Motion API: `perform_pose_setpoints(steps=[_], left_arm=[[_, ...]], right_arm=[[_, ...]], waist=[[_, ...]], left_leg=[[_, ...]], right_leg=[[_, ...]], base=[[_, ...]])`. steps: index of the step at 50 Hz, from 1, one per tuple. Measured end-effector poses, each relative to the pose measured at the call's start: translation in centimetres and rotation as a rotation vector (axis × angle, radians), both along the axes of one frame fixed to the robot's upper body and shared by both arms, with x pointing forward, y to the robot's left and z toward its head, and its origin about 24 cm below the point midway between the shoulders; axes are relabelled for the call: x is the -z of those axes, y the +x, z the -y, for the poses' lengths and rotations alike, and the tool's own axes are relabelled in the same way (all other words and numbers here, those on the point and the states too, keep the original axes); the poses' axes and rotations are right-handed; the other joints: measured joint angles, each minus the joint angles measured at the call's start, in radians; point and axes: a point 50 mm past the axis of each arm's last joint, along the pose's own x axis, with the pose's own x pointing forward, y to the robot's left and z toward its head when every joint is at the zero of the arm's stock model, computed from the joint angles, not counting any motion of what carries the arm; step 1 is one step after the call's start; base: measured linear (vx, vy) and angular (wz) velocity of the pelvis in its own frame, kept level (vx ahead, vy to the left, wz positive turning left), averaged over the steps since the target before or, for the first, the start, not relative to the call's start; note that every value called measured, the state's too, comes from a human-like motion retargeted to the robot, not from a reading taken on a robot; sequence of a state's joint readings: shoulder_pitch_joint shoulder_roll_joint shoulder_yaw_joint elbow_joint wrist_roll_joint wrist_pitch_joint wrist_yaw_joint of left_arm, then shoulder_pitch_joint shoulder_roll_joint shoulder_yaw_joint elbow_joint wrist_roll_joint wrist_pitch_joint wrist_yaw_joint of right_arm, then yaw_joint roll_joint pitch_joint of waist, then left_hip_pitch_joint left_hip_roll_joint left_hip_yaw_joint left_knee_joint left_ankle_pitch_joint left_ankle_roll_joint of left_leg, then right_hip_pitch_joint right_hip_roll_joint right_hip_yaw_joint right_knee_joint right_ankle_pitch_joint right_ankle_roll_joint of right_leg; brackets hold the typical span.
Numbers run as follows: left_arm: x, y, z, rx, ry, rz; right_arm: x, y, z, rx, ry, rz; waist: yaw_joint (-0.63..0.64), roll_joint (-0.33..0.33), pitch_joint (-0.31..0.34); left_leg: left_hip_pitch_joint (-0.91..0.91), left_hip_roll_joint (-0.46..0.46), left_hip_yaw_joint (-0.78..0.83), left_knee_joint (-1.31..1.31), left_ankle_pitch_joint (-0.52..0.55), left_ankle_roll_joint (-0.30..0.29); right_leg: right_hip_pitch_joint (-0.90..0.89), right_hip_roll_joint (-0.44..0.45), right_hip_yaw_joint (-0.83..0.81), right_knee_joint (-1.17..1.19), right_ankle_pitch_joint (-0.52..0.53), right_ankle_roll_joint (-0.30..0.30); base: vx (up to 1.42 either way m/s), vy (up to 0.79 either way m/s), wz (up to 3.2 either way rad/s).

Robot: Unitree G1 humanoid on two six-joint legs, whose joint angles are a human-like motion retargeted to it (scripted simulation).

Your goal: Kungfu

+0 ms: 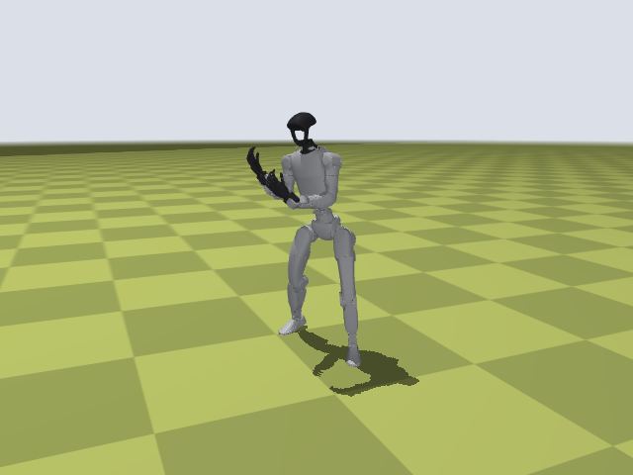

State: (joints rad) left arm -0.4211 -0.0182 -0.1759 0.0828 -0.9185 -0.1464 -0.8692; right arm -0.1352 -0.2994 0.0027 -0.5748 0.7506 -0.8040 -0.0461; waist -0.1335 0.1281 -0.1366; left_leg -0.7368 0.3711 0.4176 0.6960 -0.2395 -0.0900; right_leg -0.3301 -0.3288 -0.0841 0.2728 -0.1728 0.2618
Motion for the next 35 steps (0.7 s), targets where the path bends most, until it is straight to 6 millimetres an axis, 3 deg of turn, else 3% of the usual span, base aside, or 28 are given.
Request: perform_pose_setpoints(steps=[5,10,14,17,20,23,25,27,28,30,31,32,35], left_arm=[[0.1,-1.1,-8.2,-0.459,0.223,0.123],[-0.2,-2.6,-14.8,-0.893,0.53,0.196],[0.4,-3.4,-20.8,-1.187,0.784,0.097],[1.0,-4.4,-27.7,-1.503,0.949,-0.064],[3.1,-7.7,-36.4,-1.884,1.084,-0.378],[6.3,-13.9,-43.7,-2.117,1.259,-0.934],[7.3,-19.8,-46.1,-2.092,1.417,-1.388],[8.6,-24.9,-46.3,-2.08,1.529,-1.776],[9.1,-26.8,-46.2,2.02,-1.438,1.768],[8.8,-29.5,-46.1,2.145,-1.171,1.67],[8.4,-29.4,-46.2,2.26,-1.127,1.606],[8.2,-29.5,-46.1,2.332,-1.077,1.56],[9.6,-31.1,-45.5,2.248,-1.055,1.609]], right_arm=[[-1.7,0.3,-1.6,0.084,-0.141,0.078],[-4.3,1.9,-3.9,0.168,-0.283,0.163],[-7.5,5.3,-2.7,0.363,-0.412,0.141],[-10.4,9.0,-1.1,0.587,-0.582,0.087],[-11.7,13.8,-0.7,0.855,-0.889,0.021],[-10.0,19.4,0.5,1.263,-1.209,-0.172],[-7.5,22.3,3.0,1.607,-1.505,-0.393],[-4.4,23.1,6.2,1.892,-1.391,-0.819],[-3.5,23.0,6.7,1.849,-1.357,-0.938],[-3.7,23.3,5.2,1.536,-1.441,-0.875],[-3.7,23.3,4.1,1.477,-1.43,-0.767],[-3.7,23.2,3.4,1.459,-1.387,-0.686],[-3.4,22.6,4.1,1.641,-1.193,-0.596]], waist=[[0.137,-0.074,-0.06],[0.329,-0.204,-0.09],[0.533,-0.316,-0.064],[0.654,-0.345,0.013],[0.715,-0.346,0.061],[0.747,-0.34,0.068],[0.752,-0.335,0.069],[0.754,-0.325,0.082],[0.755,-0.322,0.089],[0.745,-0.318,0.094],[0.747,-0.32,0.093],[0.751,-0.321,0.091],[0.769,-0.328,0.087]], left_leg=[[-0.082,-0.07,-0.061,-0.015,0.037,0.013],[-0.145,-0.191,-0.194,-0.085,0.118,0.009],[-0.151,-0.286,-0.327,-0.188,0.214,-0.021],[-0.108,-0.331,-0.423,-0.264,0.284,-0.052],[-0.063,-0.346,-0.466,-0.324,0.338,-0.079],[-0.032,-0.357,-0.487,-0.367,0.375,-0.101],[-0.012,-0.353,-0.496,-0.392,0.398,-0.116],[0.01,-0.348,-0.507,-0.415,0.418,-0.13],[0.018,-0.347,-0.514,-0.425,0.427,-0.135],[0.03,-0.349,-0.524,-0.443,0.445,-0.143],[0.035,-0.35,-0.523,-0.451,0.451,-0.147],[0.038,-0.349,-0.52,-0.458,0.456,-0.151],[0.044,-0.349,-0.513,-0.471,0.469,-0.162]], right_leg=[[0.059,-0.042,-0.132,-0.039,-0.022,0.0],[0.146,-0.044,-0.238,-0.054,-0.082,0.0],[0.22,-0.005,-0.329,-0.072,-0.103,-0.003],[0.298,0.048,-0.381,-0.089,-0.109,-0.001],[0.358,0.094,-0.406,-0.104,-0.123,0.0],[0.393,0.116,-0.421,-0.105,-0.147,-0.006],[0.409,0.136,-0.423,-0.104,-0.155,-0.01],[0.428,0.155,-0.432,-0.105,-0.156,-0.011],[0.435,0.163,-0.437,-0.107,-0.155,-0.011],[0.447,0.176,-0.441,-0.11,-0.154,-0.011],[0.448,0.179,-0.439,-0.11,-0.158,-0.016],[0.448,0.18,-0.437,-0.109,-0.164,-0.021],[0.447,0.184,-0.434,-0.102,-0.18,-0.035]], base=[[0.03,0.1,1.35],[0.01,-0.11,2.06],[-0.04,-0.31,2.14],[-0.1,-0.39,1.82],[-0.06,-0.29,1.38],[0.03,-0.11,0.85],[-0.05,-0.12,0.57],[-0.04,-0.07,0.56],[-0.08,-0.07,0.53],[-0.06,-0.08,0.43],[0.0,-0.04,0.23],[0.0,0.0,0.0],[0.0,-0.02,0.05]])
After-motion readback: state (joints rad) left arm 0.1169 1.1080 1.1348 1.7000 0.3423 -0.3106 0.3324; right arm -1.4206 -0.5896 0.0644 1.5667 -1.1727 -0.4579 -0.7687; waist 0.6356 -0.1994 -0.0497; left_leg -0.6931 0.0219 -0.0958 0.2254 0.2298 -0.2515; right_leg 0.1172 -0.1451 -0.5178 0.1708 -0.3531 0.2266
